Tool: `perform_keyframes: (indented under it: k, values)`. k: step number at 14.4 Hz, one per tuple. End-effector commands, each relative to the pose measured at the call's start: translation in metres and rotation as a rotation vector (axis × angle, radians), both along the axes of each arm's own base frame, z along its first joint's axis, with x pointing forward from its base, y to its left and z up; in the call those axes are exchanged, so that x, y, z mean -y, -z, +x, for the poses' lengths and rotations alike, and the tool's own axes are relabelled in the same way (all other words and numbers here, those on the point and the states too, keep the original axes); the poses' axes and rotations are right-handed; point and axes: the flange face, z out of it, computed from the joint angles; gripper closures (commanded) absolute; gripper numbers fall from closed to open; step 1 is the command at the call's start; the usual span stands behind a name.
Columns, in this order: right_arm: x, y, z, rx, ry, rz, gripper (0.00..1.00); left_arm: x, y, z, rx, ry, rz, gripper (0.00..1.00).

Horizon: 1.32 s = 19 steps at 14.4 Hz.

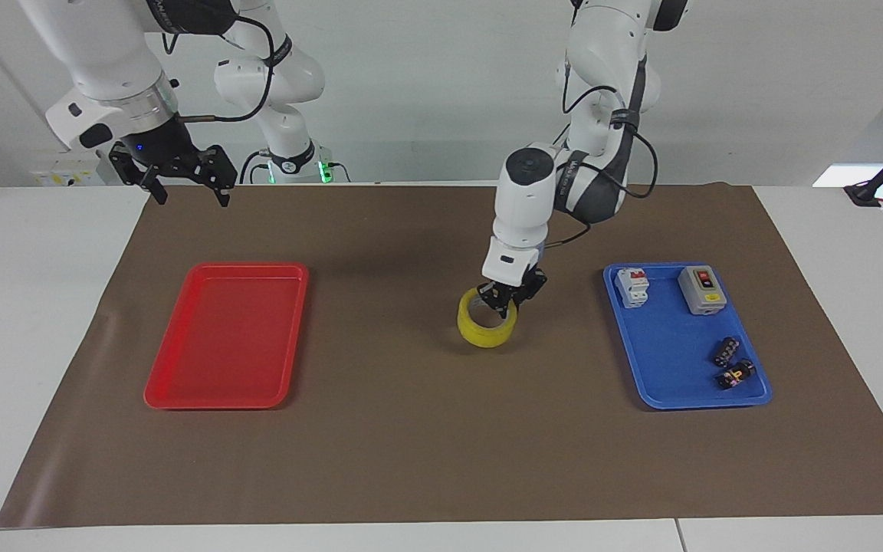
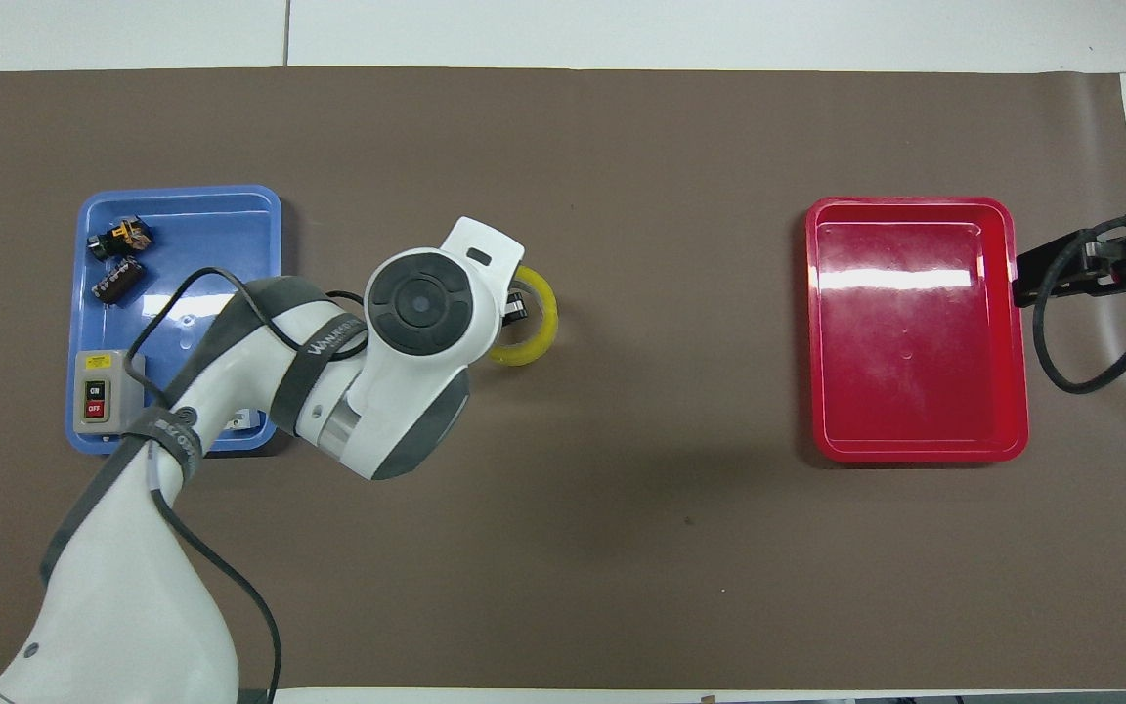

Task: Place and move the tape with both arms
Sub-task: 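Carry the yellow tape with the left gripper to the table center and release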

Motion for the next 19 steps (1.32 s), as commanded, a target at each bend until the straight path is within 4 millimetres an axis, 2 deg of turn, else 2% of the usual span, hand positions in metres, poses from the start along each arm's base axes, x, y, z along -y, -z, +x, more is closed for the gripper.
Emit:
perform_keyframes:
  k: [1, 3, 5, 8, 9, 10, 11, 12, 13, 16, 18, 19]
  values:
    - [0.005, 0.000, -0.006, 0.000, -0.003, -0.001, 0.00, 0.031, 0.017, -0.003, 0.035, 0.000, 0.032, 1.00]
    - [0.005, 0.000, -0.006, 0.000, -0.003, 0.001, 0.00, 0.039, 0.020, -0.002, 0.055, 0.015, 0.007, 1.00]
    - [0.005, 0.001, -0.006, -0.001, -0.003, 0.001, 0.00, 0.053, 0.030, -0.015, 0.045, 0.048, 0.012, 1.00]
    - [0.009, 0.001, -0.006, -0.001, 0.004, 0.002, 0.00, 0.052, 0.033, -0.016, 0.041, 0.048, 0.016, 1.00]
    - [0.010, 0.001, -0.006, -0.001, 0.005, 0.003, 0.00, 0.051, 0.034, -0.015, 0.038, 0.046, 0.019, 0.90]
    - [0.010, 0.000, -0.006, 0.000, 0.005, 0.003, 0.00, 0.050, 0.032, -0.014, 0.042, 0.044, 0.016, 0.47]
    - [0.009, 0.000, -0.006, 0.000, 0.003, 0.003, 0.00, 0.047, 0.028, -0.012, 0.045, 0.043, 0.013, 0.13]
    - [0.010, 0.000, -0.006, 0.000, 0.006, 0.003, 0.00, 0.044, 0.022, -0.011, 0.049, 0.038, 0.013, 0.00]
    - [0.009, 0.001, -0.006, 0.001, 0.012, 0.002, 0.00, 0.037, 0.008, -0.010, 0.062, 0.027, 0.002, 0.00]
    - [0.011, 0.003, -0.007, 0.008, 0.016, 0.002, 0.00, -0.010, -0.037, -0.007, 0.097, -0.031, -0.017, 0.00]
    - [0.002, 0.017, -0.008, 0.065, 0.000, 0.006, 0.00, -0.053, -0.061, 0.004, 0.084, -0.063, 0.015, 0.00]
    - [-0.011, 0.022, -0.007, 0.076, -0.018, 0.010, 0.00, -0.075, -0.071, 0.007, 0.053, -0.038, 0.054, 0.00]
